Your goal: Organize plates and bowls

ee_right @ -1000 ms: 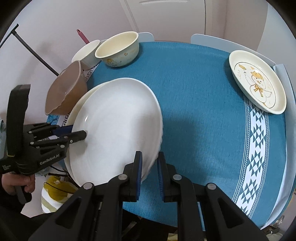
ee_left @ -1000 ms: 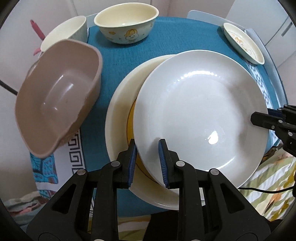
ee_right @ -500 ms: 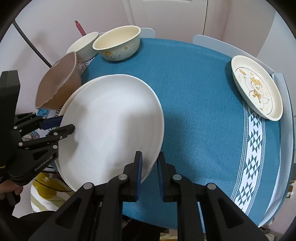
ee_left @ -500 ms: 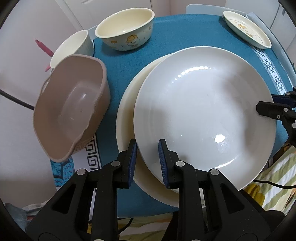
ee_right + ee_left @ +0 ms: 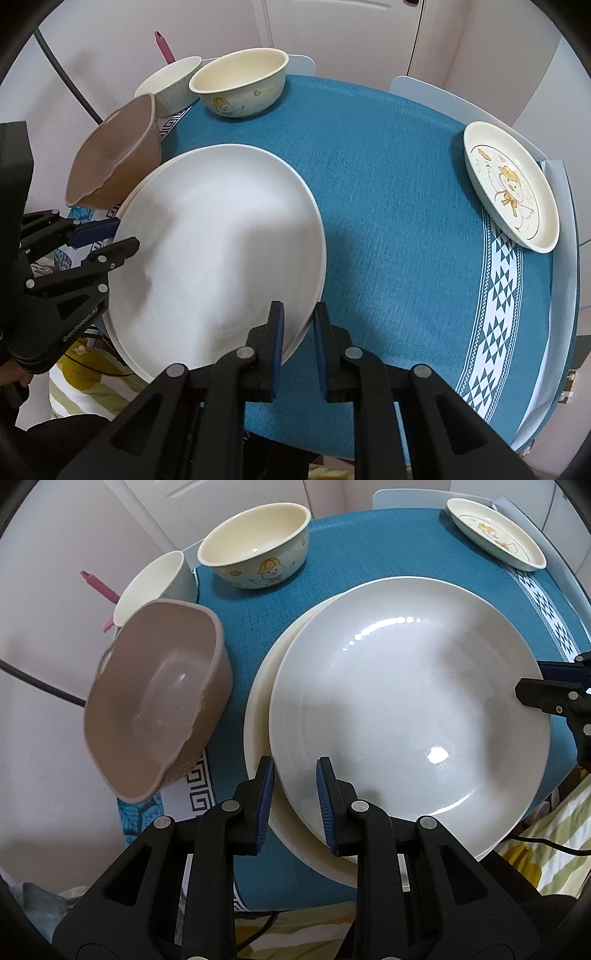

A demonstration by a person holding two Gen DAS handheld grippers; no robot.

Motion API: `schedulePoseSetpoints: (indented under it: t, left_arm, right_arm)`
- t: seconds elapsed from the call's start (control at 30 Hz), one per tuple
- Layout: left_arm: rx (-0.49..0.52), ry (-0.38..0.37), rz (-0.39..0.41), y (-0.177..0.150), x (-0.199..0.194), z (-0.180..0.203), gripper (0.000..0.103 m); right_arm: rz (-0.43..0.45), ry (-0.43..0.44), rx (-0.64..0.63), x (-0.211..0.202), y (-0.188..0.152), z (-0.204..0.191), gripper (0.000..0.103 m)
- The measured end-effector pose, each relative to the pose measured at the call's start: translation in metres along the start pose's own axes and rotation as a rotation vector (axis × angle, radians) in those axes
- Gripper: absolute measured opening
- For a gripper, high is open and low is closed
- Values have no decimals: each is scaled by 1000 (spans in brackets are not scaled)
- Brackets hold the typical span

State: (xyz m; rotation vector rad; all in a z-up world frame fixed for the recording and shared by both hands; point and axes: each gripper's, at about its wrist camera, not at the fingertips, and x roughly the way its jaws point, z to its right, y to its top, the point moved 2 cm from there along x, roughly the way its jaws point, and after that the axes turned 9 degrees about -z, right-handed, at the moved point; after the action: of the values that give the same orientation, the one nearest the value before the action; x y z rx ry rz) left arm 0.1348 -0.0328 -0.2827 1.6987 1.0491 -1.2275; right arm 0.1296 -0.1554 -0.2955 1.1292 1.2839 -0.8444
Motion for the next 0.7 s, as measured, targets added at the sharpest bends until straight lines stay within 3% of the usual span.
schedulePoseSetpoints:
  t: [0.27,0.53,0.7]
  left_arm:
    - [-20,21,11,-5,-5,-1,21]
    - [-44,-26,11,-5,-12,-7,21]
    - [-36,-53,100,8,-53,-10,21]
  right_arm:
    - [9,10,-5,-2,-2,-3,15]
    - [30,10,-3,-7,-6,-2,15]
    - [99,38,57,-41,-10,9,15]
